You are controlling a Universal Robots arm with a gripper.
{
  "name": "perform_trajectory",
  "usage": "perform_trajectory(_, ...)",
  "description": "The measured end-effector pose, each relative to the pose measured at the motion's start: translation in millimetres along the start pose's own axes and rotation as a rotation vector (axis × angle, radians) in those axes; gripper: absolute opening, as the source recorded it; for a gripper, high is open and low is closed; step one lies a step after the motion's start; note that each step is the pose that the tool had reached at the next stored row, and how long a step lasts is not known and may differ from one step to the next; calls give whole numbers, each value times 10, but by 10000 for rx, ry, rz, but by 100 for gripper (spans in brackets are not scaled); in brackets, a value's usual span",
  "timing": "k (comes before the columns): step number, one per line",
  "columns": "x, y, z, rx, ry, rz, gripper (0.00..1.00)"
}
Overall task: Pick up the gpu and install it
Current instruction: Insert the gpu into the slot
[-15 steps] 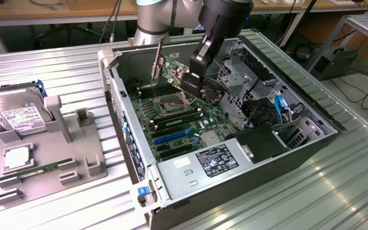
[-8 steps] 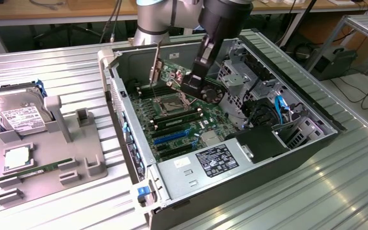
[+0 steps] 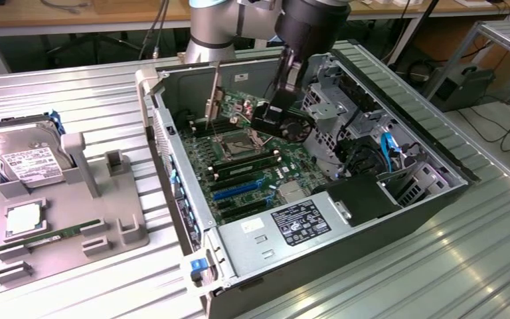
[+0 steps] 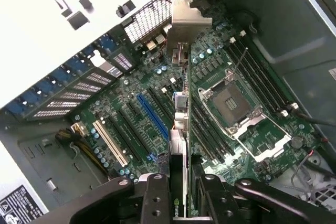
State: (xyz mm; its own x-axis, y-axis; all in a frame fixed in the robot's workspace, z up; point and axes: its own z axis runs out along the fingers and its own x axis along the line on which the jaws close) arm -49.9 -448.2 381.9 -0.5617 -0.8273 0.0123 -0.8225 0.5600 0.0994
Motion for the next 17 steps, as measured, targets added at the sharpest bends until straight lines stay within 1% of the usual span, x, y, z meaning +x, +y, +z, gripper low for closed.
perform_trajectory(1, 0, 0, -1, -9, -19, -224, 26)
perform_trajectory(3, 0, 1, 1, -26, -55, -512, 26)
perform_trajectory(7, 0, 0, 1, -50, -98, -1061, 26)
perform_trajectory(8, 0, 0, 1, -67, -129, -1280, 26)
perform_trajectory(10, 0, 0, 2, -94, -199, -1522, 26)
perform_trajectory(11, 0, 0, 2, -100, -246, -1650, 26)
perform_trajectory(13, -1, 0, 2, -96, -292, -1867, 26)
perform_trajectory(14, -1, -1, 4, -92, -304, -2012, 26)
perform_trajectory(15, -1, -1, 4, -88, -303, -2140, 26)
perform_trajectory(17, 0, -1, 8, -78, -284, -2466, 26)
